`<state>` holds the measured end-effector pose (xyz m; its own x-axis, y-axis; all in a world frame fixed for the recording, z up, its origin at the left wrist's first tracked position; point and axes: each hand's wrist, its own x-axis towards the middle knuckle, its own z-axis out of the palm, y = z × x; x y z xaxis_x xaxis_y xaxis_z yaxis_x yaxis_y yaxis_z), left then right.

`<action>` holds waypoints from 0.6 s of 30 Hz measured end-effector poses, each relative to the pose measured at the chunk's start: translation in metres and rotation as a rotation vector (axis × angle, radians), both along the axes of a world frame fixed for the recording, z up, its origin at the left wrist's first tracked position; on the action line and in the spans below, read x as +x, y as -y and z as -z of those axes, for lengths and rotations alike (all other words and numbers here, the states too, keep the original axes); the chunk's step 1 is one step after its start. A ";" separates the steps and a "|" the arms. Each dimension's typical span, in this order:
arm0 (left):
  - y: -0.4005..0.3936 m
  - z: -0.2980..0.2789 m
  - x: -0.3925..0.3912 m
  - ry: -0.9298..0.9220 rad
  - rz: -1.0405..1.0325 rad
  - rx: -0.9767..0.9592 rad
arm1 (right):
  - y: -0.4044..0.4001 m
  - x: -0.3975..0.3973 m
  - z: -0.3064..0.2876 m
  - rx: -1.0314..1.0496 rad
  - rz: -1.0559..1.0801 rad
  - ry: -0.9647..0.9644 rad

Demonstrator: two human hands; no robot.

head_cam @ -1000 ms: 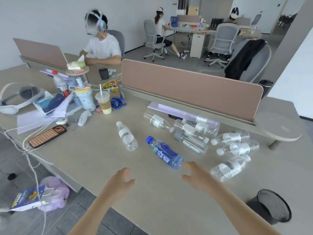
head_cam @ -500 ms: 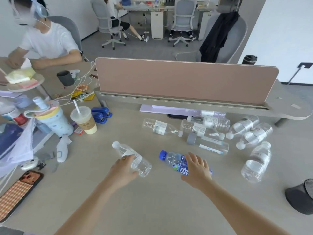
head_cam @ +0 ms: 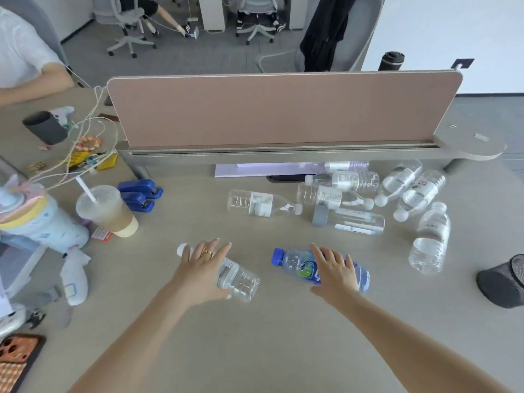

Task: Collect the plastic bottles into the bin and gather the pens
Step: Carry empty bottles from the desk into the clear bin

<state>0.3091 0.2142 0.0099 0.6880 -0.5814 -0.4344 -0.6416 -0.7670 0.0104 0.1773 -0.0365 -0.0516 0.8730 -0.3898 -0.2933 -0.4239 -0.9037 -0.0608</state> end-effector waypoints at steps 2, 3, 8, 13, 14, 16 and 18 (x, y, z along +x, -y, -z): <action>0.001 0.004 0.007 0.032 0.123 0.091 | 0.000 0.000 0.002 -0.034 0.000 -0.003; 0.003 0.007 0.010 0.050 0.179 0.140 | 0.001 0.000 0.003 -0.042 0.005 -0.005; 0.014 0.023 0.030 0.149 0.364 0.311 | 0.007 -0.008 0.005 -0.030 0.064 -0.001; 0.021 0.036 0.042 0.115 0.424 0.327 | 0.017 -0.022 0.004 -0.005 0.127 -0.023; 0.021 0.039 0.043 0.092 0.420 0.325 | 0.019 -0.024 0.004 0.000 0.137 -0.025; 0.021 0.047 0.044 0.045 0.391 0.293 | 0.021 -0.031 0.004 0.013 0.157 -0.029; 0.023 0.051 0.043 0.016 0.346 0.233 | 0.023 -0.039 0.004 0.043 0.182 -0.045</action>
